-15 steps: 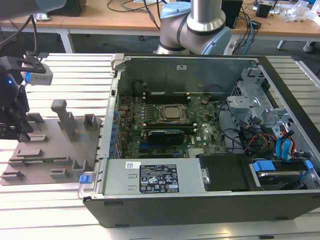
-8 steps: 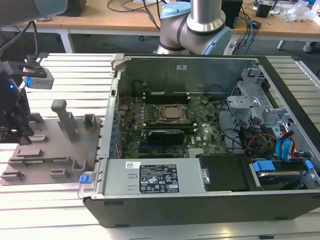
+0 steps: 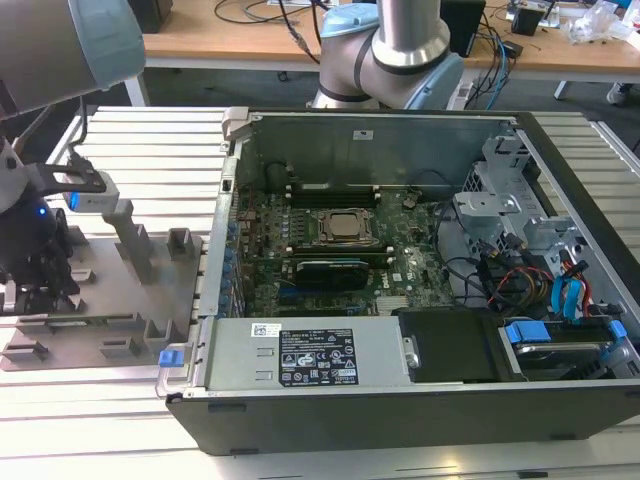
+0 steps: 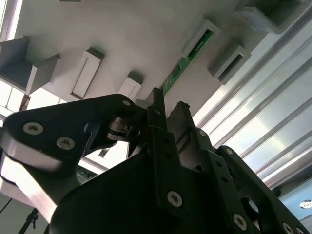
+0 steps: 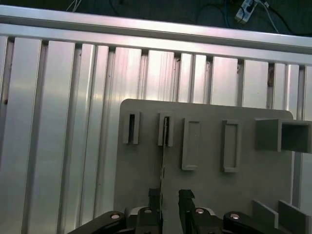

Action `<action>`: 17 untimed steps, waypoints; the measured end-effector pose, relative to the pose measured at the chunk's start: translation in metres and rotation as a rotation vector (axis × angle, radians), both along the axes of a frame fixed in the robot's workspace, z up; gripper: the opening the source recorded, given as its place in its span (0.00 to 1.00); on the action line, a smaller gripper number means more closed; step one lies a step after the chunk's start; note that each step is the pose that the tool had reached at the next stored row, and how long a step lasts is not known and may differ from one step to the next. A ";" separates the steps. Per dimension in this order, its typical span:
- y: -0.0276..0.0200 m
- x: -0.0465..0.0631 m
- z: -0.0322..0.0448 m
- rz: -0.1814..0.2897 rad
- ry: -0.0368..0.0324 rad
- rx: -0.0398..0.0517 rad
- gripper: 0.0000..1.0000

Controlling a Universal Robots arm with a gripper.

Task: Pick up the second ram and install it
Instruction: 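Pick up the second ram and move it above second insertion slot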

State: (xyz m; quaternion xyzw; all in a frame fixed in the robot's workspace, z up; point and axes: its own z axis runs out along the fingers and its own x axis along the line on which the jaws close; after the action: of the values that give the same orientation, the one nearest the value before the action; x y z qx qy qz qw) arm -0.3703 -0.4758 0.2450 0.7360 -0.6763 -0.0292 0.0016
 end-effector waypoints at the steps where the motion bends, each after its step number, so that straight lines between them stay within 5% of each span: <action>1: -0.0003 -0.002 -0.0055 -0.004 0.0000 -0.0014 0.30; 10: -0.0053 -0.002 -0.0386 -0.009 0.0000 -0.0008 0.30; 16: -0.0054 -0.002 -0.0407 -0.009 0.0001 0.0028 0.29; 17: -0.0054 -0.002 -0.0407 -0.009 0.0002 0.0032 0.15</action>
State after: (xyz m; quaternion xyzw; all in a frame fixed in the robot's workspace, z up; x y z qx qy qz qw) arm -0.3723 -0.4812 0.2043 0.7329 -0.6796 -0.0303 0.0004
